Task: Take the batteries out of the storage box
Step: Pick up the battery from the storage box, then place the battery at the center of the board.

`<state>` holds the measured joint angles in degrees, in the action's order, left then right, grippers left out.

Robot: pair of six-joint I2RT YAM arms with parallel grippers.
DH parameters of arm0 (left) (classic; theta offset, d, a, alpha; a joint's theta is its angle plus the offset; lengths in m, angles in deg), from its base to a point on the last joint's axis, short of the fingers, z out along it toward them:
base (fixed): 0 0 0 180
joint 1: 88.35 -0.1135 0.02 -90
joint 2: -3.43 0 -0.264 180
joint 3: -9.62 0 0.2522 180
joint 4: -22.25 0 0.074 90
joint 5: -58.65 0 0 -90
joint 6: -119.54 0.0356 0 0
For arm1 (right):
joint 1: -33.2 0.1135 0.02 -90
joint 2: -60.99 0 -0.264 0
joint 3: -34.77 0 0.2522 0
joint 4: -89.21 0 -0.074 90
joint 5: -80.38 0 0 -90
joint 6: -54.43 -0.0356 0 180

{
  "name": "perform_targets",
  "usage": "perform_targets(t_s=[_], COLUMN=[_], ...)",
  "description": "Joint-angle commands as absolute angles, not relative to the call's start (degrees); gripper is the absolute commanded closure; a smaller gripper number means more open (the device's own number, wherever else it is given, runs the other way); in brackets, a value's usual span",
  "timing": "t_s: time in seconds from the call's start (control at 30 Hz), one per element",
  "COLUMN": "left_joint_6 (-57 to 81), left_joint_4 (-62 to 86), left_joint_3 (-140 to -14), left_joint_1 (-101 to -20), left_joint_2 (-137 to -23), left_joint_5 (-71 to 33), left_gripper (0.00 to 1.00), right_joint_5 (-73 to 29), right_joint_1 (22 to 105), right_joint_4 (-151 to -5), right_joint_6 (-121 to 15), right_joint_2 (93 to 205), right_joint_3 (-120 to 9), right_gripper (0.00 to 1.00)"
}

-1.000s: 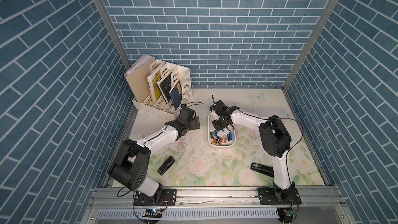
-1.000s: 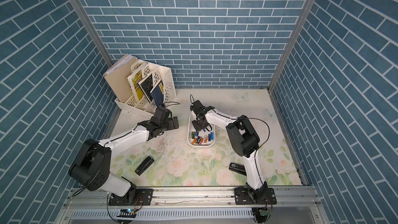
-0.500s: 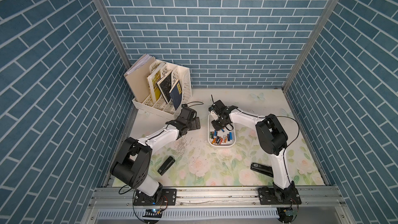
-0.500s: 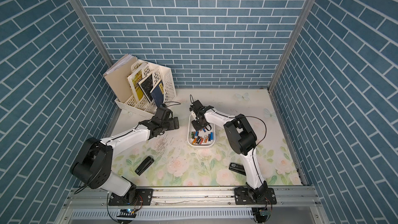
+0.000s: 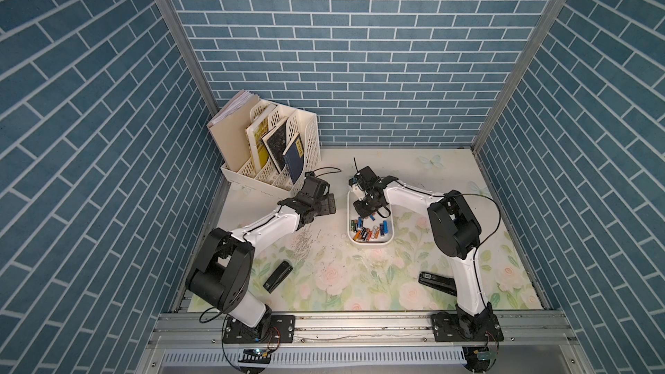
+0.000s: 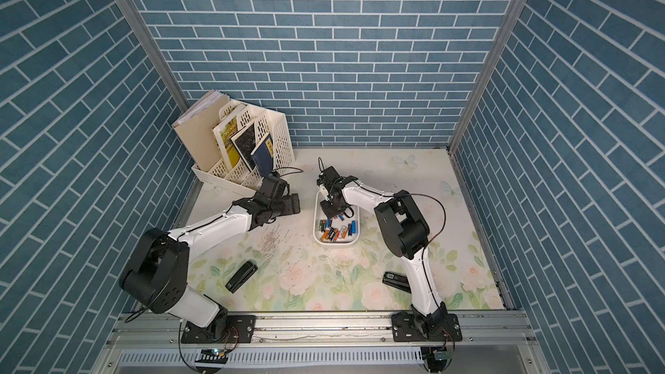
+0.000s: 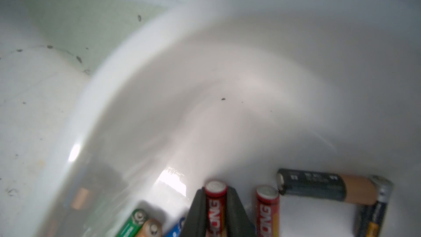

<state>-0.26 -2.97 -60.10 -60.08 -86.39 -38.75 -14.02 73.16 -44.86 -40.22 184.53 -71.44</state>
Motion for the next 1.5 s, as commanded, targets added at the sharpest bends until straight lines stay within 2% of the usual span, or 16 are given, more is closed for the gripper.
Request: perform_targets(t_s=[0.0,0.4,0.77,1.13,1.37,1.47], left_joint_6=[-0.3,-0.6,-0.9,-1.1,-1.1,-1.2], left_joint_4=[-4.9,-6.7,-6.9,-6.9,-7.2,-7.2], left_joint_3=[-62.0,-64.5,-66.3,-67.1,-67.3,-67.3], left_joint_1=[-59.3,-58.0,-56.9,-56.1,-55.9,-55.9], left_joint_2=[-87.1,-87.7,-89.7,-91.7,-92.3,-92.4], left_joint_5=[-38.6,-38.8,-38.7,-38.3,-38.2,-38.1], left_gripper=[0.07,0.07,0.08,0.08,0.08,0.08], right_joint_5=[-15.7,-15.7,-14.3,-14.3,-14.3,-11.3], right_joint_1=[72.3,68.4,59.4,57.0,56.7,56.6], right_joint_4=[-43.4,-41.4,-42.9,-48.8,-50.0,-49.9], right_joint_6=[-41.5,-42.8,-46.1,-49.3,-50.1,-50.6], right_joint_2=[180.6,172.7,163.4,164.6,167.6,168.7], right_joint_3=[-73.1,-72.2,-60.5,-50.3,-49.7,-50.0], right_gripper=[0.85,0.85,0.85,0.86,0.86,0.86])
